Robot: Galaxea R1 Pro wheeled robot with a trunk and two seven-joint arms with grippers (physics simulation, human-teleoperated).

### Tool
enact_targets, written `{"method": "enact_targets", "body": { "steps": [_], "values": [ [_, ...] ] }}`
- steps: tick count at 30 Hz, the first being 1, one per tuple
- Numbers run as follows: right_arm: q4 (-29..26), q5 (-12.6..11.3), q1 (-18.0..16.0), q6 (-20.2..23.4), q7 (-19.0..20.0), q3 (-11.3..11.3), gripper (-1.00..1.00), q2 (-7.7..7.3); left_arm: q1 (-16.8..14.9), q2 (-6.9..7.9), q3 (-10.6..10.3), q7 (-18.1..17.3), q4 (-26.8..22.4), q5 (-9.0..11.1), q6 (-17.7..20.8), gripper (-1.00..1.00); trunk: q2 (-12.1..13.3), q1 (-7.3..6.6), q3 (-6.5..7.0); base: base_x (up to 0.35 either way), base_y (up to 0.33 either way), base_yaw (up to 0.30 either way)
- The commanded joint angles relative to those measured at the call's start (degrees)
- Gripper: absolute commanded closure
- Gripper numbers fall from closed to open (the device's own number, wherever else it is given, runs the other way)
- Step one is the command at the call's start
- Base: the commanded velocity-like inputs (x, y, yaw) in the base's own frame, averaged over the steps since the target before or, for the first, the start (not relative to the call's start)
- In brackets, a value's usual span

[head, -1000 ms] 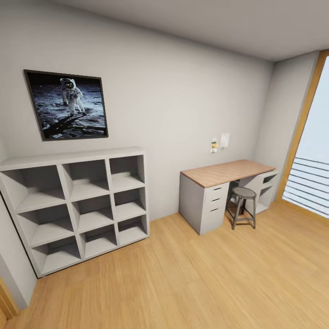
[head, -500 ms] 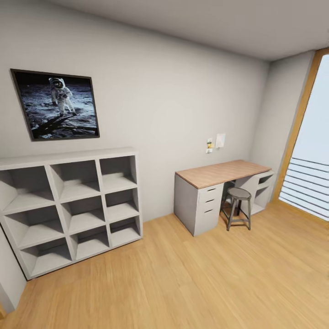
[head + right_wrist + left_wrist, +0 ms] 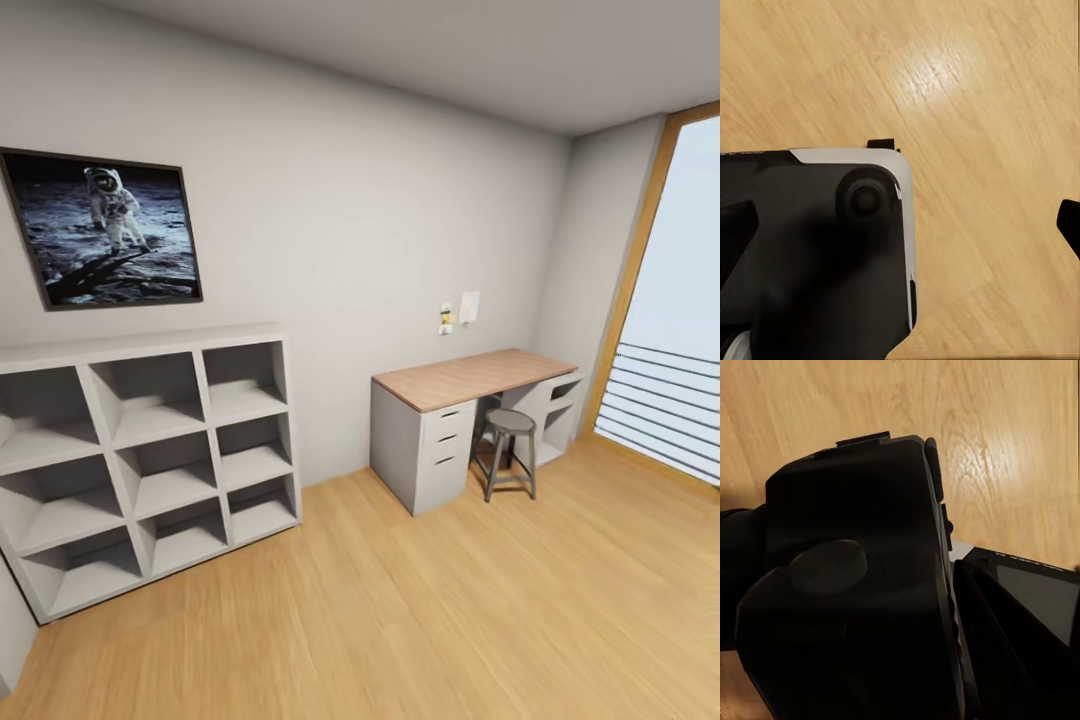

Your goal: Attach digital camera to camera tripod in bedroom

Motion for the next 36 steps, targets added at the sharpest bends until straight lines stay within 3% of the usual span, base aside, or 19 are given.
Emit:
{"method": "enact_targets", "body": {
  "steps": [1,26,36],
  "values": [
    [0.2,0.6,-0.1,-0.3,0.1,-0.5,-1.00,-0.03,0.0,0.02,-0.4,-0.2,0.0,0.5,0.2,1.00,0.0,0.02,-0.02,0.000,0.000,-0.229],
    [0.1,0.6,0.0,-0.3,0.2,-0.5,-1.00,0.09,0.0,-0.06,-0.4,-0.2,0.0,0.5,0.2,1.00,0.0,0.02,-0.02,0.000,0.000,-0.238],
    [0.1,0.7,-0.1,-0.1,0.2,-0.5,-1.00,0.25,0.0,-0.04,-0.4,-0.2,-0.1,0.9,0.1,1.00,0.0,0.02,-0.02,0.000,0.000,-0.069]
  ]
}}
